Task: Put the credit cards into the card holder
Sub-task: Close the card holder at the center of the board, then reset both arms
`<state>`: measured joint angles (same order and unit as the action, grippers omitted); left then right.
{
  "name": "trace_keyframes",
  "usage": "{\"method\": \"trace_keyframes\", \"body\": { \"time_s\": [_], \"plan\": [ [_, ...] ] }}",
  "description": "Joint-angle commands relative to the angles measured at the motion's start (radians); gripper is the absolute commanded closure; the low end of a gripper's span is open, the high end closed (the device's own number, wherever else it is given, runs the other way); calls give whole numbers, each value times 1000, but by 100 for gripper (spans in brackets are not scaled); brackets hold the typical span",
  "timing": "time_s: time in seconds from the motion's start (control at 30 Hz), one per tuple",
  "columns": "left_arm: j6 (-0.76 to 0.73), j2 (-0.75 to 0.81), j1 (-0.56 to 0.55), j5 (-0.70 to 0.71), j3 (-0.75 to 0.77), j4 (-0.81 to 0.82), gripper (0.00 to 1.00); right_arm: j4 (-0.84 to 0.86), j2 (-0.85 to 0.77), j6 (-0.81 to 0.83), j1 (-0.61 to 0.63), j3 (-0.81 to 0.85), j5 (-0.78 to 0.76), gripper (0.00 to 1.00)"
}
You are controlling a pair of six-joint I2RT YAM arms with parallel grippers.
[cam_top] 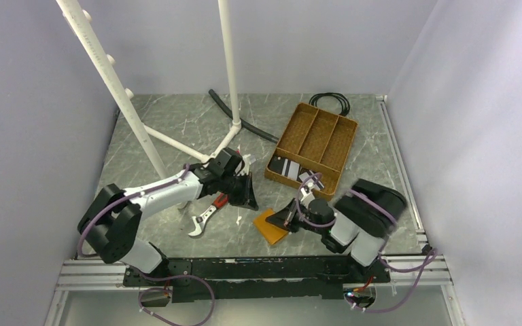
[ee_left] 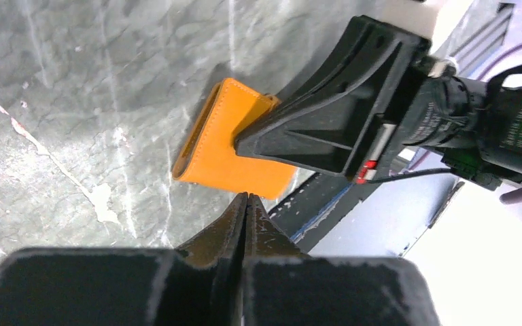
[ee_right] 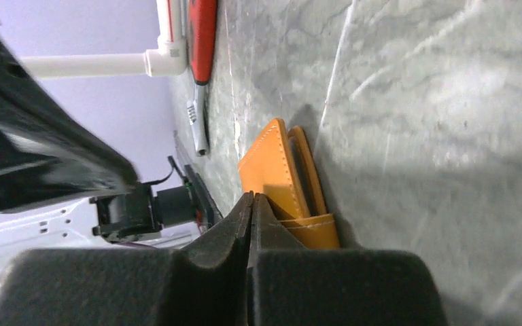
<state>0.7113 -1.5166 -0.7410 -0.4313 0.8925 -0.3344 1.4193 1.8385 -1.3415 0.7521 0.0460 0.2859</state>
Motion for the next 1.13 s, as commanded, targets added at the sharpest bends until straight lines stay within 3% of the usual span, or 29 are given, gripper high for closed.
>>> {"method": "trace_keyframes", "body": {
  "time_s": [0.0, 0.03, 0.07, 0.17, 0.27, 0.37, 0.43, 0.57, 0.73, 0.93, 1.1],
  "plan": [
    [-37, 88, 0, -5, 68, -73, 87, -775, -348, 240, 63, 58, -160, 96],
    [-38, 103, 1, -9, 78, -84, 79, -1039, -463, 276, 101, 135, -252, 87],
    [-41, 116, 1, -20, 87, -89, 71, -1196, -559, 304, 130, 190, -325, 76],
    [-48, 164, 0, -30, 124, -113, 53, -1506, -732, 369, 122, 311, -398, 56],
    [-76, 222, -1, -43, 193, -156, 47, -1713, -860, 446, 130, 446, -453, 47],
    [-139, 299, -8, -54, 305, -213, 33, -1919, -992, 544, 141, 635, -543, 41],
    [-193, 354, -11, -56, 389, -237, 28, -2033, -1061, 631, 144, 782, -631, 31],
    [-318, 432, -12, -58, 580, -285, 20, -2193, -1091, 807, 142, 1099, -766, 19],
    [-450, 508, -12, -45, 733, -293, 5, -2216, -1083, 991, 143, 1379, -829, 1],
    [-540, 567, -14, 62, 797, -309, 1, -2098, -1108, 1140, 142, 1475, -830, 0],
    [-552, 590, -13, 103, 819, -307, 0, -1991, -1164, 1193, 141, 1430, -832, 0]
  ]
}}
